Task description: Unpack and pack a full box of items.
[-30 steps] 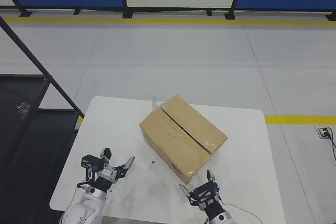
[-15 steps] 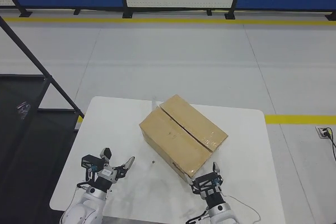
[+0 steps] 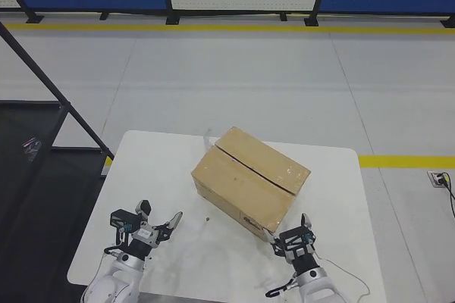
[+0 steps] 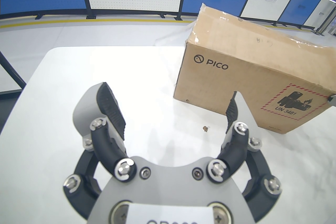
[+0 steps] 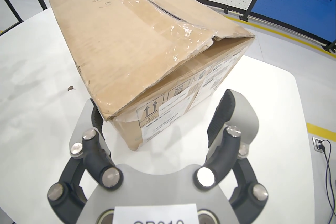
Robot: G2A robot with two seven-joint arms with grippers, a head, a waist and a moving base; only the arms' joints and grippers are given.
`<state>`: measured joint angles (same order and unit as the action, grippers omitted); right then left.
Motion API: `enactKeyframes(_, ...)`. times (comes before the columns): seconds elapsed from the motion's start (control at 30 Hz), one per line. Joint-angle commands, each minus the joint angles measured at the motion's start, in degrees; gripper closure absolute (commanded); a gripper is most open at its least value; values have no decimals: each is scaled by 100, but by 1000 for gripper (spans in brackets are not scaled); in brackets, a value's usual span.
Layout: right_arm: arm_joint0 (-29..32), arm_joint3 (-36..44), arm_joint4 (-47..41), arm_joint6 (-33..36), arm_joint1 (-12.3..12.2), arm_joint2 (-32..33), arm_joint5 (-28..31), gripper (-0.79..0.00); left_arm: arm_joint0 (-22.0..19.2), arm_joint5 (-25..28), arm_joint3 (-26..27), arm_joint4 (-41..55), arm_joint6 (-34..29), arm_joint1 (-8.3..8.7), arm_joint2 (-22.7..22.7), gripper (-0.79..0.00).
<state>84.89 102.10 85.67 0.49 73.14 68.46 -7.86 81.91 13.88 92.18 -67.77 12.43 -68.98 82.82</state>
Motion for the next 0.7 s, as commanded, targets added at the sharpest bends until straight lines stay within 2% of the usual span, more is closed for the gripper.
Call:
enactKeyframes(0.0, 9, 12, -28, 28, -6, 71, 70, -785, 0, 0, 0, 0, 0, 0, 0, -785)
enactKeyframes(0.4, 20, 23, -325, 151, -37, 489, 539, -785, 0, 0, 0, 0, 0, 0, 0, -785)
enactKeyframes(0.53, 49, 174, -911, 91, -57, 773, 946, -785, 0, 0, 0, 0, 0, 0, 0, -785)
enactKeyframes(0.67, 64, 527, -1944, 231, -48, 1151, 998, -785, 0, 0, 0, 0, 0, 0, 0, -785)
